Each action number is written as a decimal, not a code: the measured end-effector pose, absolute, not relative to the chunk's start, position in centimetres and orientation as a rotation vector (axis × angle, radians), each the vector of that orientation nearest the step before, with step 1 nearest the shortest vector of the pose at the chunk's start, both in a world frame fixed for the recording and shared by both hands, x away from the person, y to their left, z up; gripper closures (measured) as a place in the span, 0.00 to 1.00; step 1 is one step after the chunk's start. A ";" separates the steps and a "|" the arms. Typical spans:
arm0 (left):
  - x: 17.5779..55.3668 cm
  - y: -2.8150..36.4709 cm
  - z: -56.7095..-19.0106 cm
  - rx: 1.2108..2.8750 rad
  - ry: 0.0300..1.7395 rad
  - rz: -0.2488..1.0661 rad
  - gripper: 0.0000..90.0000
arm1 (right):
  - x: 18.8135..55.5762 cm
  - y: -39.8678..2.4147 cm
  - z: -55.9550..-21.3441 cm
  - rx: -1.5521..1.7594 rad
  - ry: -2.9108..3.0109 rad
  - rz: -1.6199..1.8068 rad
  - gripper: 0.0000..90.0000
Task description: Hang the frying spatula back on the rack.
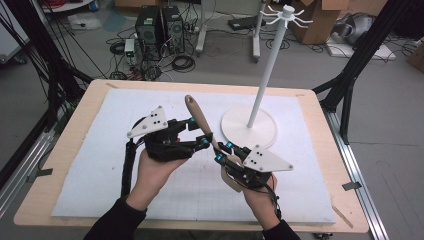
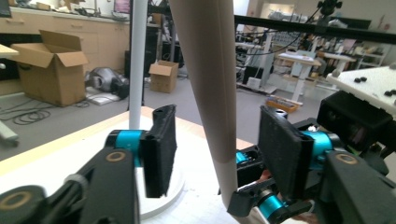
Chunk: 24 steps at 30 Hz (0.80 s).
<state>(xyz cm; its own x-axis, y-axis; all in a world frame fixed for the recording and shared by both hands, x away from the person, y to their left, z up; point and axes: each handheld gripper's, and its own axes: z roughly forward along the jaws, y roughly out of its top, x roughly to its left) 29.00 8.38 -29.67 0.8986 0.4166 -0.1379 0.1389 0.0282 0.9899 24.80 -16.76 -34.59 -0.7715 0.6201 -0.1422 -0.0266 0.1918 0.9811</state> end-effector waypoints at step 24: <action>29.6 8.2 -29.3 1.612 0.298 0.146 0.84 | 25.2 -17.2 -34.3 0.457 1.990 1.668 0.65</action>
